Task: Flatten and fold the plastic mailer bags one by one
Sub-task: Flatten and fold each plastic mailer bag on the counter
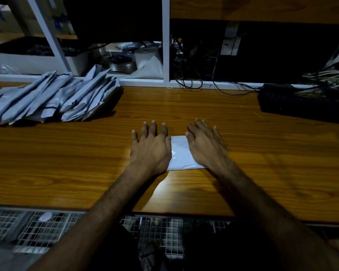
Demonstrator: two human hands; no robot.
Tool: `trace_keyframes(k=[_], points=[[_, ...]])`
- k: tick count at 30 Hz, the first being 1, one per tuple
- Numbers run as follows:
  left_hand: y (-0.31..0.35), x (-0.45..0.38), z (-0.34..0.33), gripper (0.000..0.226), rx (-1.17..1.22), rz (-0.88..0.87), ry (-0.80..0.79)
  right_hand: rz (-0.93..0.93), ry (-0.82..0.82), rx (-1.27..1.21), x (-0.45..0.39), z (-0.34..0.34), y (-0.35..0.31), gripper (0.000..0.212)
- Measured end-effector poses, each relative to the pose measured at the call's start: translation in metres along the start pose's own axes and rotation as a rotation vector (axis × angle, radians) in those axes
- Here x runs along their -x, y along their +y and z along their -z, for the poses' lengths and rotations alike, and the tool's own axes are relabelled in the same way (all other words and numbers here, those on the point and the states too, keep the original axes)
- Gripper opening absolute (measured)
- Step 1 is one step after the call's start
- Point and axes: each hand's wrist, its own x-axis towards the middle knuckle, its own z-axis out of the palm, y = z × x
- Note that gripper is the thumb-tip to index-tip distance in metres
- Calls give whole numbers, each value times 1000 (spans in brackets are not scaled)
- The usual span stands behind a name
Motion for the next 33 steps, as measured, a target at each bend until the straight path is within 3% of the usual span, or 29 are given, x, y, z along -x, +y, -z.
trace_keyframes(k=[22, 33], points=[[-32, 12, 3, 60, 58, 60, 6, -67, 51, 60, 9, 10, 36, 45], [-50, 16, 6, 59, -23, 65, 21, -84, 82, 98, 10, 15, 42, 43]])
